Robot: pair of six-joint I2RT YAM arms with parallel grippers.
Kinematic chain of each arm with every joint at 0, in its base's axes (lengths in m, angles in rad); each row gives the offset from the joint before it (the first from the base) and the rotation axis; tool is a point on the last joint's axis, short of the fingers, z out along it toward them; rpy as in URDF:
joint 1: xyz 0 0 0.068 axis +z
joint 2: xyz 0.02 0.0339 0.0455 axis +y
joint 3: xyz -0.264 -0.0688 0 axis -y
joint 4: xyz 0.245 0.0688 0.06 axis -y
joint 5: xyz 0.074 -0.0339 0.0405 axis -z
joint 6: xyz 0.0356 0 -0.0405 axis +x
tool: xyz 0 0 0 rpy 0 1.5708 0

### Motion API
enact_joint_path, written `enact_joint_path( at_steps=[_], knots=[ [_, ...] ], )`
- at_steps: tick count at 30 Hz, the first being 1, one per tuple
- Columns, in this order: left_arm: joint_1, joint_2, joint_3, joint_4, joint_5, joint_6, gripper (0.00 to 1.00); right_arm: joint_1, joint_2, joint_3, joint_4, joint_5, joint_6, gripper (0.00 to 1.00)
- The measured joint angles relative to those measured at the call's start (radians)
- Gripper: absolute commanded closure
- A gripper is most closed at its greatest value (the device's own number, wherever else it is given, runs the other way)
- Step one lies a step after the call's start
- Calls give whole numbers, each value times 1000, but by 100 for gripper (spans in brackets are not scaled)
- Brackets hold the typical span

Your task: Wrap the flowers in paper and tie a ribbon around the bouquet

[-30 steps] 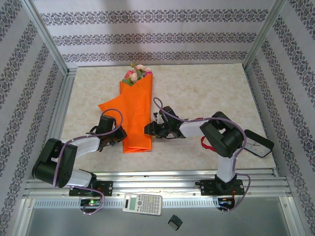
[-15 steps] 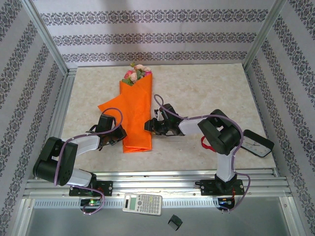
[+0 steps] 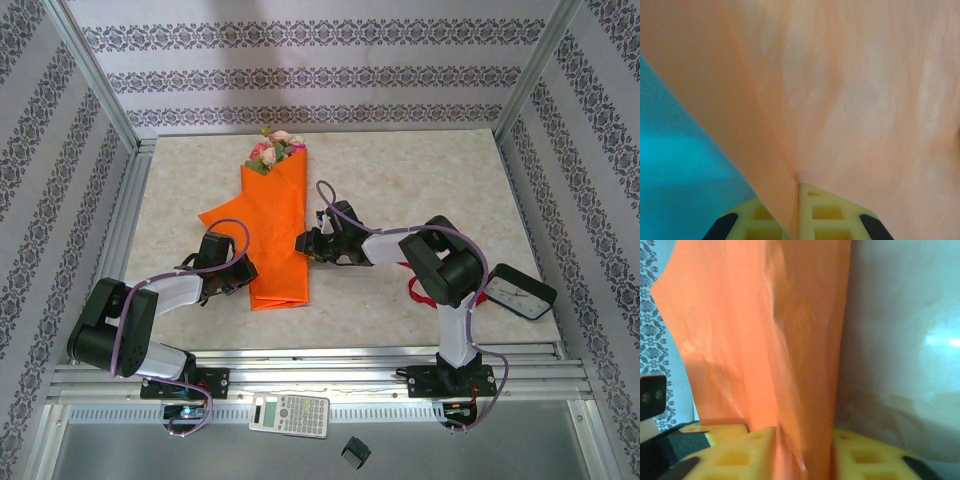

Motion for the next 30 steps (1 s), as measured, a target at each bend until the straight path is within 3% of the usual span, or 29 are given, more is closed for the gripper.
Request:
enact_joint_path(
  at_steps=[2,4,6,7,13,14,16,17,21,24,26,27,30],
  knots=[
    [0,-1,0,-1,0,5,100,-15,23,41,-6,3,2,56],
    [1,-1,0,-2,1,8,100,-28,52,86,-7,7,3,64],
    [1,-1,0,-3,2,11,100,-39,82,127,-7,10,10,83],
    [2,-1,0,-3,2,12,100,-43,96,143,-7,11,14,98],
    [8,-2,0,-5,4,19,100,-53,114,154,-9,8,29,100],
    [8,-2,0,-5,5,23,100,-53,111,150,-7,11,29,98],
    [8,-2,3,-10,5,30,100,-53,98,134,-10,21,29,66],
    [8,-2,6,-15,4,34,100,-53,91,130,-16,33,29,57],
    [16,-1,15,-38,7,50,100,-66,98,171,-30,51,29,53],
    [17,0,23,-53,7,63,100,-80,160,281,-35,58,38,64],
    [21,0,26,-62,9,68,100,-90,206,347,-37,64,46,92],
    [21,1,27,-64,10,71,100,-93,220,362,-37,68,48,100],
    [21,6,32,-69,12,76,100,-104,235,370,-59,79,57,100]
  ],
)
